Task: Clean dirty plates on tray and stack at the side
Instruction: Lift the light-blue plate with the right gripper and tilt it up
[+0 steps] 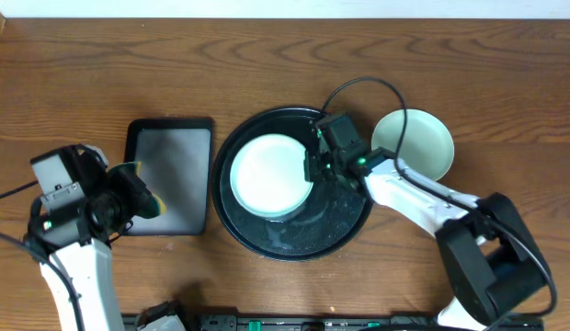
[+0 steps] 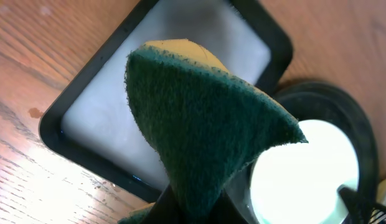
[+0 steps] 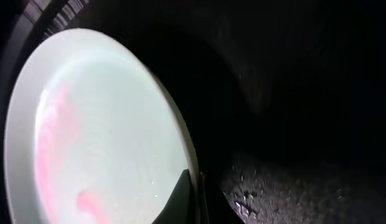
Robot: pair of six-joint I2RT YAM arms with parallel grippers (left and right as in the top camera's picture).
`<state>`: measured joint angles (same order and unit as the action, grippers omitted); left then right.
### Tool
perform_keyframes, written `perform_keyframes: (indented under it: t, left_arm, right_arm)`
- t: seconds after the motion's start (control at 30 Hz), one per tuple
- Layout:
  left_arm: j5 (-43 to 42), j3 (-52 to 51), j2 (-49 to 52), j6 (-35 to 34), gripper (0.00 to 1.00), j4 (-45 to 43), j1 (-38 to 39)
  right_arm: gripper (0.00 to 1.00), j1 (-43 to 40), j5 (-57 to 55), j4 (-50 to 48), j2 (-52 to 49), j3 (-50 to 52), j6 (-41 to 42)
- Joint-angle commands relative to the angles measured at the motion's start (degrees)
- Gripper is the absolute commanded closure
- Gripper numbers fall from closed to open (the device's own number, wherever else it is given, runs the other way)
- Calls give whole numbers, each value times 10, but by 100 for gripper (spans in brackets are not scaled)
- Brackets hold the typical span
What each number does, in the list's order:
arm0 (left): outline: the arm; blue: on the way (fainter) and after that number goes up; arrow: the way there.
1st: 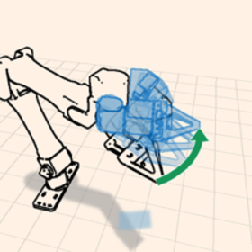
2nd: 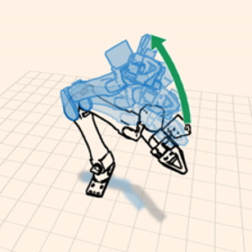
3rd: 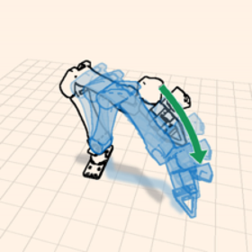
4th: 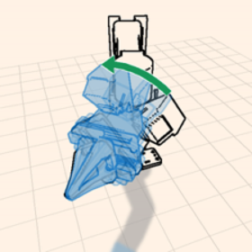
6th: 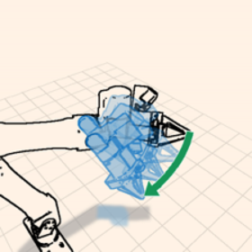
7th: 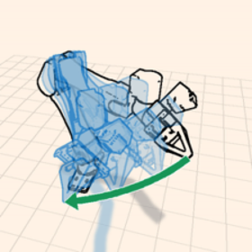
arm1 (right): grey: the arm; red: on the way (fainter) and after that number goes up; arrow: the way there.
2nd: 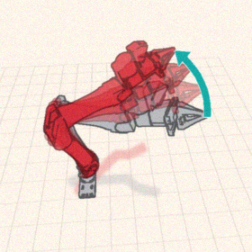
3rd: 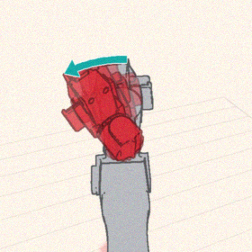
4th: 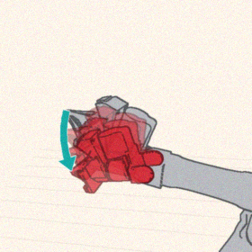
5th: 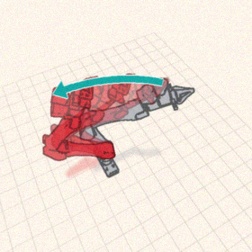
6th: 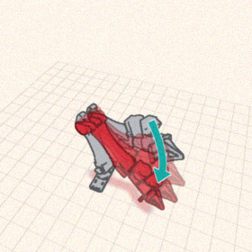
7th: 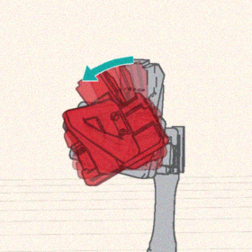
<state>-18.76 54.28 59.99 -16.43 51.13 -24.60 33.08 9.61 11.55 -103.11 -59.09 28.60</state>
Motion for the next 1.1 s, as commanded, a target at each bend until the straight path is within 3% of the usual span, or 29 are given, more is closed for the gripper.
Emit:
perform_keyframes:
  t: [0.0, 0.37, 0.73, 1.07]
  left_arm:
    - [-11, 2, -33, 12, 93, 5, -2]
    - [19, 2, -99, 14, 93, 31, -2]
    - [19, 2, -99, 14, 92, 35, -2]
    - [19, 2, -99, 14, 93, 39, -2]
  right_arm:
    - [99, 2, 8, -8, 20, -9, 32]
    - [99, 64, -146, -50, 20, -9, 56]
    - [99, 76, -104, -171, 20, -9, 132]
    - [99, 121, -224, -240, 14, -31, 141]
